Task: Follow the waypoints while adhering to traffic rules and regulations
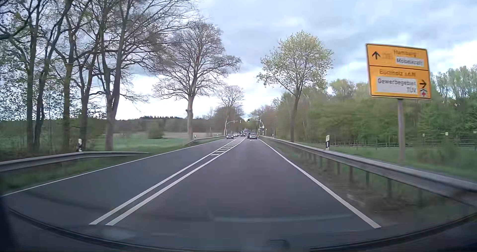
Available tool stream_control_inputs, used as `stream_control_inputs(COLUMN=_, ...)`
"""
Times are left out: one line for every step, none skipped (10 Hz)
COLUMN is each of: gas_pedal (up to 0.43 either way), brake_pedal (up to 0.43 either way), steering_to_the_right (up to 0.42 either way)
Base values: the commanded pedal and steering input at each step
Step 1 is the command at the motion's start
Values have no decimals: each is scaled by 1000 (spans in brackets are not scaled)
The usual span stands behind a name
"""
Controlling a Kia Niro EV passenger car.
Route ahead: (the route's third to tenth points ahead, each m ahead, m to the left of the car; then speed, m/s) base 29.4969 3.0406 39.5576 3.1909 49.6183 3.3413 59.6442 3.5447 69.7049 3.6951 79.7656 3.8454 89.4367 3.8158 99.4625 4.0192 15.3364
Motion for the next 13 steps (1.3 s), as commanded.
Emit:
stream_control_inputs(gas_pedal=0, brake_pedal=159, steering_to_the_right=0)
stream_control_inputs(gas_pedal=0, brake_pedal=159, steering_to_the_right=1)
stream_control_inputs(gas_pedal=0, brake_pedal=159, steering_to_the_right=0)
stream_control_inputs(gas_pedal=0, brake_pedal=159, steering_to_the_right=1)
stream_control_inputs(gas_pedal=0, brake_pedal=159, steering_to_the_right=0)
stream_control_inputs(gas_pedal=0, brake_pedal=159, steering_to_the_right=1)
stream_control_inputs(gas_pedal=0, brake_pedal=159, steering_to_the_right=1)
stream_control_inputs(gas_pedal=0, brake_pedal=165, steering_to_the_right=0)
stream_control_inputs(gas_pedal=0, brake_pedal=171, steering_to_the_right=0)
stream_control_inputs(gas_pedal=0, brake_pedal=189, steering_to_the_right=0)
stream_control_inputs(gas_pedal=0, brake_pedal=207, steering_to_the_right=0)
stream_control_inputs(gas_pedal=0, brake_pedal=232, steering_to_the_right=-3)
stream_control_inputs(gas_pedal=0, brake_pedal=256, steering_to_the_right=-6)
